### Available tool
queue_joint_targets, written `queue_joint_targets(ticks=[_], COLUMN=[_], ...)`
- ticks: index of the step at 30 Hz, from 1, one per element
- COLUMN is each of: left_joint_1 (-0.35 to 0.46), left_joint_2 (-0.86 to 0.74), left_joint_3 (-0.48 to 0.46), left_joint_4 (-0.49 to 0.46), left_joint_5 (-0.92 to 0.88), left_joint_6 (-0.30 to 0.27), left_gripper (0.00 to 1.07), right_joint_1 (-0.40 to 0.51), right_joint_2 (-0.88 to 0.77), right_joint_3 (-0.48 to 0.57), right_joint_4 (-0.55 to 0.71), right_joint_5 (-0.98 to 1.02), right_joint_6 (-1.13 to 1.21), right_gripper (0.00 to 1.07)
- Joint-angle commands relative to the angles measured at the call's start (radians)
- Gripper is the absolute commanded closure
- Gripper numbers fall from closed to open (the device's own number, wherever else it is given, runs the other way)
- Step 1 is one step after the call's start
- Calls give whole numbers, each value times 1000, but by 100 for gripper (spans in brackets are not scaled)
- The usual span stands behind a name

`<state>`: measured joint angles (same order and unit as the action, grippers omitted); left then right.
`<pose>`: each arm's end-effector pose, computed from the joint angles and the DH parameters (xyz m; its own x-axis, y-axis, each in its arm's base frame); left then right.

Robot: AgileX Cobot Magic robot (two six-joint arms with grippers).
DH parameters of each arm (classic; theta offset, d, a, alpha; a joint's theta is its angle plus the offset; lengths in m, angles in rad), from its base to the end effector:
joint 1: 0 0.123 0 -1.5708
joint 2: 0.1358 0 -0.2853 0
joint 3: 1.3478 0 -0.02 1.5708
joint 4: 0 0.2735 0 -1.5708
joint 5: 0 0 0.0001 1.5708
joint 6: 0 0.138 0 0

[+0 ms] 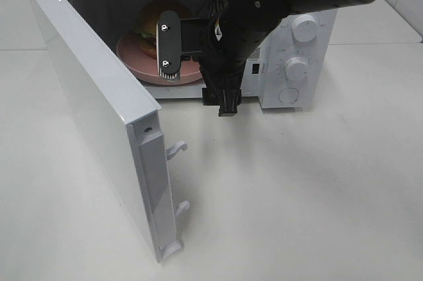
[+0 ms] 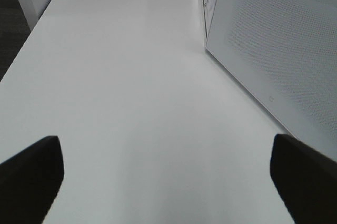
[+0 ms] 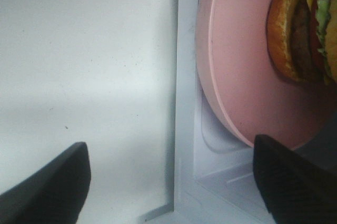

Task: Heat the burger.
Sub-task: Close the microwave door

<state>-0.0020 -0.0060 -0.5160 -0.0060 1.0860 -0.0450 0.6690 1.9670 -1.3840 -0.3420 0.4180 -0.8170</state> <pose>0.0525 -0.0008 0.2694 -0.4587 -0.0469 -0.8873 -0.0152 0.9989 -0.0449 0.3886 0.2833 0.1499 0.2357 -0.9566 -0.1711 -0.7854 -0.0839 -0.6132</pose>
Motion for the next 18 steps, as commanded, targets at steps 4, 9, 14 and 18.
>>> queue_joint_targets(ticks=[4, 9, 14, 18], left_joint_1=[-7, -7, -7, -7], left_joint_2=[-16, -16, -16, -16], left_joint_3=[-1, -1, -1, -1], left_joint_4=[-2, -2, -2, -2], left_joint_5=[-17, -17, -17, -17], left_joint_6=[1, 1, 1, 1], left_gripper=[6, 6, 6, 6], right_joint_1=[-3, -3, -3, -3], right_joint_2=[-109, -213, -295, -348], right_joint_3=[108, 201, 266, 304], right_joint_4=[-4, -4, -3, -1], right_joint_5=[-12, -17, -15, -15], right_joint_6=[30, 142, 332, 442], right_gripper=[27, 29, 31, 31])
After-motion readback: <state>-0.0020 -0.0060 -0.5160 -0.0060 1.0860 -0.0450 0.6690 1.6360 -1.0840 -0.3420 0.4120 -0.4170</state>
